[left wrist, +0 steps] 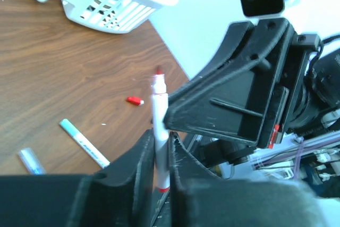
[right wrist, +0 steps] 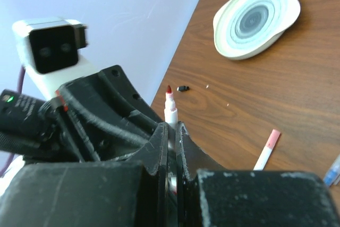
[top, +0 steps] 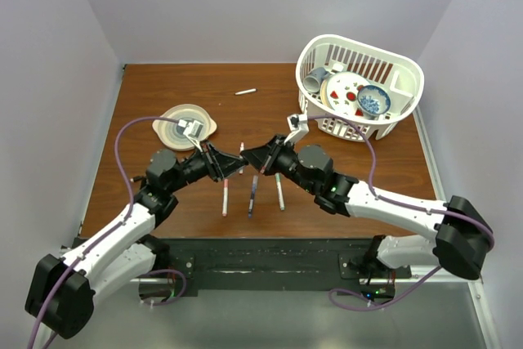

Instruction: Insert the pens into the pen caps

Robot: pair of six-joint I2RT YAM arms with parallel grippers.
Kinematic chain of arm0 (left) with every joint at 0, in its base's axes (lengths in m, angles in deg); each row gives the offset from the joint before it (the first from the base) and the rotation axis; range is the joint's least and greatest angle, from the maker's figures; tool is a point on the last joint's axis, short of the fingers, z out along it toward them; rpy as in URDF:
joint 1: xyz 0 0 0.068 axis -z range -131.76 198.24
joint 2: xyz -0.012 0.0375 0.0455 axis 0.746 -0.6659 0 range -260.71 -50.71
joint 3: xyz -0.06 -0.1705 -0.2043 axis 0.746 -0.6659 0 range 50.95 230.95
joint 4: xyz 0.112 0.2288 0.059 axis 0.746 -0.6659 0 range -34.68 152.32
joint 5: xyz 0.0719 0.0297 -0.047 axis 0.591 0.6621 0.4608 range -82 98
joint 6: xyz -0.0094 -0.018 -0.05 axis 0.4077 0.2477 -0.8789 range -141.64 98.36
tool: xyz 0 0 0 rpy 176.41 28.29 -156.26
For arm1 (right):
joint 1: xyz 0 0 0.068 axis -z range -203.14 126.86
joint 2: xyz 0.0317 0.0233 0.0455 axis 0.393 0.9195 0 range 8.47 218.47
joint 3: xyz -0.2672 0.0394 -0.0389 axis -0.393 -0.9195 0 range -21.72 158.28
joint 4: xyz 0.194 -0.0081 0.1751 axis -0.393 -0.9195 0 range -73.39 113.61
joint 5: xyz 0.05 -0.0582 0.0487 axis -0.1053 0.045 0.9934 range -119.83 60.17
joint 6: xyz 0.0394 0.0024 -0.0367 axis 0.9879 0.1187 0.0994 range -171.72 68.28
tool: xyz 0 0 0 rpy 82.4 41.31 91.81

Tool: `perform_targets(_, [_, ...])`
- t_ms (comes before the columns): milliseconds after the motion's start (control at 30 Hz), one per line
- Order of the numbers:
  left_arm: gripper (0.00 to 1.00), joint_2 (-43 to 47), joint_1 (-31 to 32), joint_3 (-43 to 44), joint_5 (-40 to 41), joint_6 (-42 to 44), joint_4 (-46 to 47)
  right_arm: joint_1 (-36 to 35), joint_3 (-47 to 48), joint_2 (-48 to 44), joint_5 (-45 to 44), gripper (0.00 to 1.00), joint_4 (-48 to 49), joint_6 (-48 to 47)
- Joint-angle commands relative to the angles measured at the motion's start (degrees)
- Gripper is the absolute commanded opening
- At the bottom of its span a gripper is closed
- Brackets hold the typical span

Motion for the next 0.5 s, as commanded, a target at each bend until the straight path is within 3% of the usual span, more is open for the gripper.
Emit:
perform_targets(0, [0.03, -0.1, 0.0, 0.7, -1.9, -0.6, 4.1, -0.7, -0.6, -2.2, -1.7, 0.0, 2.1, 0.1])
perform_targets(67, [0.0, -0.2, 0.0, 0.6, -2.3, -0.4, 4.1, -0.7, 0.0, -2.4, -0.9, 0.0, 1.4, 0.0])
perform_targets(167, [0.0, 1.1, -0.1, 0.6, -2.2, 1.2, 2.9, -0.7, 0.2, -3.5, -0.1, 0.19, -0.8, 1.3])
perform_targets(200, [0.0, 1.5, -0.1, 0.9, -1.9, 2.1, 0.6, -0.7, 0.3, -3.8, -0.2, 0.33, -1.9, 2.0])
perform_targets(267, [0.0, 2.9, -0.1, 2.0, -0.2, 5.9, -3.0, -0.7, 0.8, -4.8, -0.6, 0.42, -6.8, 2.5])
perform_targets(333, [0.0, 4.0, -0.1, 4.0, 2.1, 10.4, -9.3, -0.7, 1.4, -5.9, -3.5, 0.48, -12.5, 6.2])
perform_targets(467, [0.0, 5.7, -0.2, 8.6, 4.0, 18.3, -18.9, -0.6, 0.2, -11.8, -12.9, 0.49, -31.3, 17.5])
